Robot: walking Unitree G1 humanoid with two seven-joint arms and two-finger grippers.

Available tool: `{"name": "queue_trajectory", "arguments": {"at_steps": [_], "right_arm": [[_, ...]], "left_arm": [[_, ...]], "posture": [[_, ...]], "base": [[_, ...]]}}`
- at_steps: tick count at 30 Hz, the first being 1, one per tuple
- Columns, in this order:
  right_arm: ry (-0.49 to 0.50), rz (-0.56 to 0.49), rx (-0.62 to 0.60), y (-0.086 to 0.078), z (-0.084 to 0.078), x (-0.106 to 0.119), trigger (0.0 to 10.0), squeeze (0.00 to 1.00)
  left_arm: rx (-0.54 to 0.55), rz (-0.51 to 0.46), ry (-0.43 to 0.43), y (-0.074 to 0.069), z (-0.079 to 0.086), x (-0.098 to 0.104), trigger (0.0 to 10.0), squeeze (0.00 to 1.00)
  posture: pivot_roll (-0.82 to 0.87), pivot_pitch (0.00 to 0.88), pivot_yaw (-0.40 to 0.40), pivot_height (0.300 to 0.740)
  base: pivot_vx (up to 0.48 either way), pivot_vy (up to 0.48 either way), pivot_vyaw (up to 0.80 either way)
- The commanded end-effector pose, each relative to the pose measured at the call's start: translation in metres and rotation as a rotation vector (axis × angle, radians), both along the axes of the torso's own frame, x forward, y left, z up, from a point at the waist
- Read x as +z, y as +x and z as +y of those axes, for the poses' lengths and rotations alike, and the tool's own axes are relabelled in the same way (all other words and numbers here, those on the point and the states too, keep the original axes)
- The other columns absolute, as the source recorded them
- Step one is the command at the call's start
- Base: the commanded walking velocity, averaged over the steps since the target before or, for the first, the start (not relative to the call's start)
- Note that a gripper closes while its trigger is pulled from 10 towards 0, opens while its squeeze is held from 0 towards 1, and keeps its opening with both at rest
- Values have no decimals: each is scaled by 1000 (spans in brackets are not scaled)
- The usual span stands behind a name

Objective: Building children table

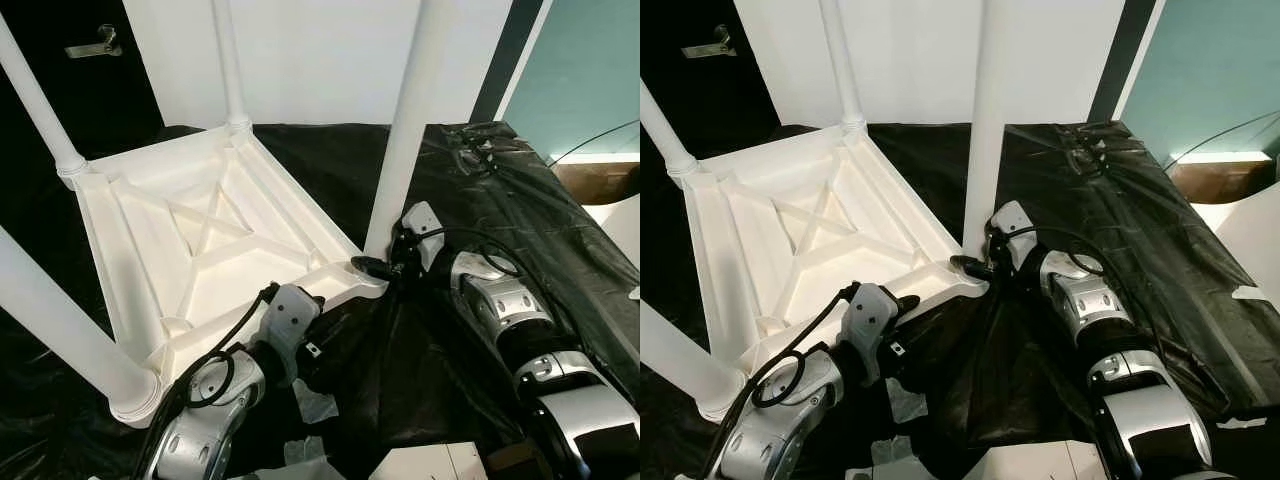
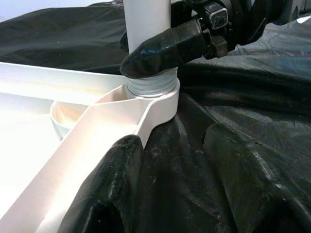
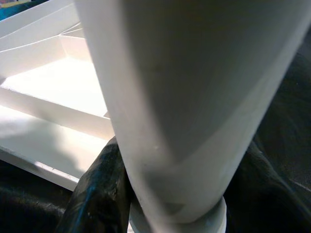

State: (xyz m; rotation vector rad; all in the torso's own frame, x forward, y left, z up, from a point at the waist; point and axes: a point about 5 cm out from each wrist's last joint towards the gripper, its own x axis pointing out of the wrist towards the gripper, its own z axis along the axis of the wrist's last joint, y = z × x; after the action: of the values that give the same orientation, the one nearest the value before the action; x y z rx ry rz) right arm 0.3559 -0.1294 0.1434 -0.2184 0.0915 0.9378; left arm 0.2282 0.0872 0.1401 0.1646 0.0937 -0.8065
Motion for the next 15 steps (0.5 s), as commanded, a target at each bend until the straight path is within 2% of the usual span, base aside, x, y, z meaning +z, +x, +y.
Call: {"name": "queue_trajectory", "arguments": {"at_steps": [1, 4, 5, 13, 15], "right_arm": [[-23, 43, -6, -1, -4, -10, 0, 0], [6, 57, -41, 1, -6, -10, 118, 0], [25, 60, -64, 2, -5, -10, 10000, 0], [71, 44, -215, 5, 0, -10, 10000, 0], [114, 73, -334, 5, 5, -13, 10000, 0]], "left_arm": [[34, 10, 1, 0, 1, -2, 10000, 0], [30, 10, -1, 0, 1, -2, 10000, 0], [28, 10, -1, 0, 1, -2, 10000, 0], [21, 12, -4, 1, 0, -2, 10000, 0], [19, 12, -5, 1, -1, -2, 10000, 0]], "posture": [[139, 16, -55, 740], [134, 17, -53, 740], [131, 18, -52, 740], [125, 21, -51, 740], [121, 21, -51, 740]], "base": [[0, 0, 0], [0, 0, 0], [0, 0, 0], [0, 0, 0], [0, 0, 0]]}}
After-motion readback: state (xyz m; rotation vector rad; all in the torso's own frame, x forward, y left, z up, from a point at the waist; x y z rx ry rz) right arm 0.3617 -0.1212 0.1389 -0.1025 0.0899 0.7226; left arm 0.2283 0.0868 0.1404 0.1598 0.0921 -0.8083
